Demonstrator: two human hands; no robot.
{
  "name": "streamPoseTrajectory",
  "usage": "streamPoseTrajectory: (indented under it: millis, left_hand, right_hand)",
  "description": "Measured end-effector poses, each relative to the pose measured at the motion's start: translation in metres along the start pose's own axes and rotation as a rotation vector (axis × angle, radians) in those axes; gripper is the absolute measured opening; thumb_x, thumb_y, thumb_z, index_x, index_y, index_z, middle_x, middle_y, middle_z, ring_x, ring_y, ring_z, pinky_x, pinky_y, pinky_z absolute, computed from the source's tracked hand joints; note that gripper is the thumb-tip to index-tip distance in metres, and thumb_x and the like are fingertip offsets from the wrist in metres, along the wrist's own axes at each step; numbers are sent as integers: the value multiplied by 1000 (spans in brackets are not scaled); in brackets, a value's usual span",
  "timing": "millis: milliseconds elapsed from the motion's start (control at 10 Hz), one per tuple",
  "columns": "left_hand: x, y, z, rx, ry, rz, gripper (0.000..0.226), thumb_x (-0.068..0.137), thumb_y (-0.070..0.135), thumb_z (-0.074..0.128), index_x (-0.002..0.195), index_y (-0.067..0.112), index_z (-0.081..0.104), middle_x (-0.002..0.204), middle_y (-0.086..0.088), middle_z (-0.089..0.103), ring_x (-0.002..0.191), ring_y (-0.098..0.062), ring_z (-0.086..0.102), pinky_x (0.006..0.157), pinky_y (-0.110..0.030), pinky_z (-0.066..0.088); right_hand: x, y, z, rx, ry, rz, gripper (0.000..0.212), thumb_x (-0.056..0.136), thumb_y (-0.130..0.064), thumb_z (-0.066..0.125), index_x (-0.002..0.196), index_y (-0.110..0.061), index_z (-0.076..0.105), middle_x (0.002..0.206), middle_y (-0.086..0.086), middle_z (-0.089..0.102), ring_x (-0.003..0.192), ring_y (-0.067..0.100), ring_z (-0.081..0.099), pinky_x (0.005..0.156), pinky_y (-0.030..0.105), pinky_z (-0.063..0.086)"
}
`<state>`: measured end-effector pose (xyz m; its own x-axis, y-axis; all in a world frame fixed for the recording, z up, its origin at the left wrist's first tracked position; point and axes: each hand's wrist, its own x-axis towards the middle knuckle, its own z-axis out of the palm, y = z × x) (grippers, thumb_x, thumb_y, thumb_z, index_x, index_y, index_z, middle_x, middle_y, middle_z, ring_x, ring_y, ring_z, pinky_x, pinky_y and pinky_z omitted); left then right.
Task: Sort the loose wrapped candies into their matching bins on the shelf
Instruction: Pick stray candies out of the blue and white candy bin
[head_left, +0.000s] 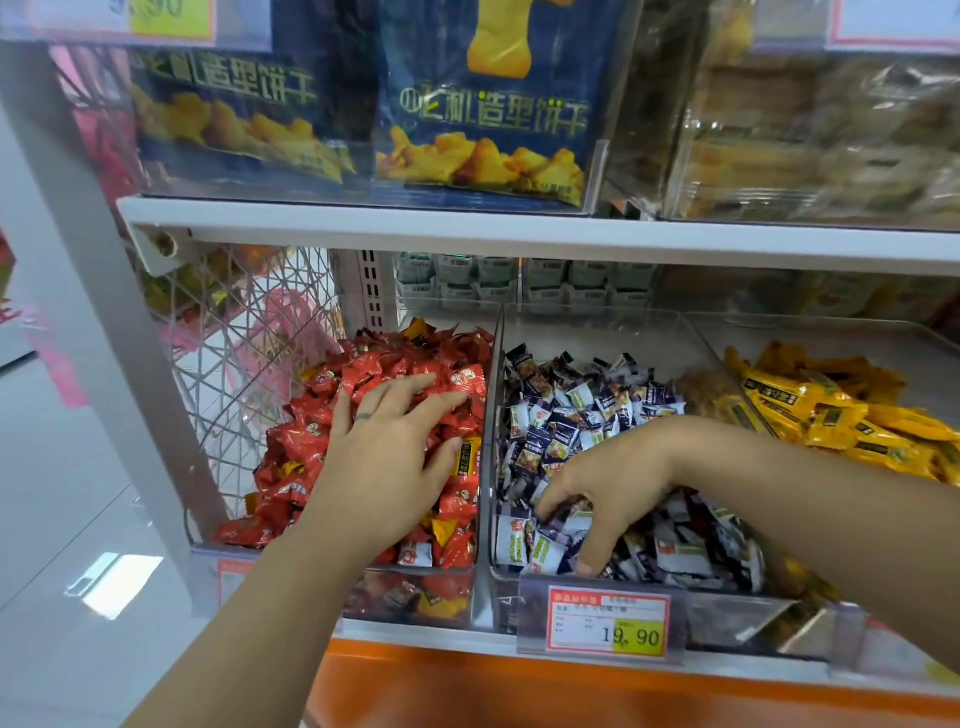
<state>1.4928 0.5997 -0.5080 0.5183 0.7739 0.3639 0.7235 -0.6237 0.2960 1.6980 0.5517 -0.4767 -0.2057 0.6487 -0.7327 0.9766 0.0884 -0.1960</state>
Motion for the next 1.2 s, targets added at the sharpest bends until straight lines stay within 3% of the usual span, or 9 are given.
streamPoseTrajectory:
  millis: [300,400,500,600,700,800,900,1000,1200]
  left_hand:
    - [0,-1,0,-8,-3,-5,46,94,40,47,139,43,38,148,15,29,140,-10,17,116,-49,-2]
    - [0,-1,0,-10,-4,-3,46,94,39,47,139,43,38,148,15,29,140,-11,17,116,-49,-2]
    - [1,-1,1,-8,-5,-5,46,95,39,47,139,43,38,148,15,29,141,-11,16,116,-50,-2]
    - [1,-1,1,-1,-6,-8,46,95,40,47,140,43,37,148,15,28,141,-11,16,116,-50,-1]
    - [1,0,1,2,-2,-11,46,94,39,48,139,43,38,148,15,29,141,-11,16,116,-49,-2]
    - [1,1,1,1,5,-12,46,94,39,48,139,43,39,148,15,30,141,-12,18,116,-49,-2]
    - [1,2,1,-1,7,-6,46,94,39,48,139,43,39,148,15,29,140,-11,17,116,-48,-2]
    - [0,2,-1,-11,16,6,46,94,39,49,138,42,40,148,15,30,140,-11,18,117,-49,-2]
    - [-1,3,-8,-69,92,47,41,93,34,52,134,40,48,143,14,37,137,-12,27,116,-47,-1]
  right_hand:
    - [4,15,-18,92,163,89,92,74,-37,77,148,-30,22,156,-7,19,142,16,21,116,37,22]
    - [3,20,-20,101,198,94,85,76,-34,76,146,-30,27,155,-7,22,141,15,22,115,35,23]
    - [3,21,-18,82,257,72,74,81,-32,72,144,-31,33,151,-6,29,128,9,42,106,26,35]
    - [7,18,-14,38,422,-2,52,86,-27,66,135,-27,48,138,-5,46,82,-8,48,71,10,36]
    - [16,12,-9,-48,534,-16,43,86,-25,67,128,-24,57,129,-6,57,81,-2,50,73,16,40]
    - [30,6,-3,-113,524,8,45,85,-30,68,128,-25,56,126,-6,59,105,14,58,88,33,50]
    - [40,5,0,-176,539,38,37,85,-31,67,121,-25,60,117,-5,62,104,19,58,80,35,52]
    - [46,5,2,-223,581,58,7,84,-26,66,89,-29,63,96,-7,64,92,17,59,66,27,44]
    - [26,9,-2,-110,697,28,10,85,-19,63,80,-27,66,93,-13,65,89,9,60,72,28,48]
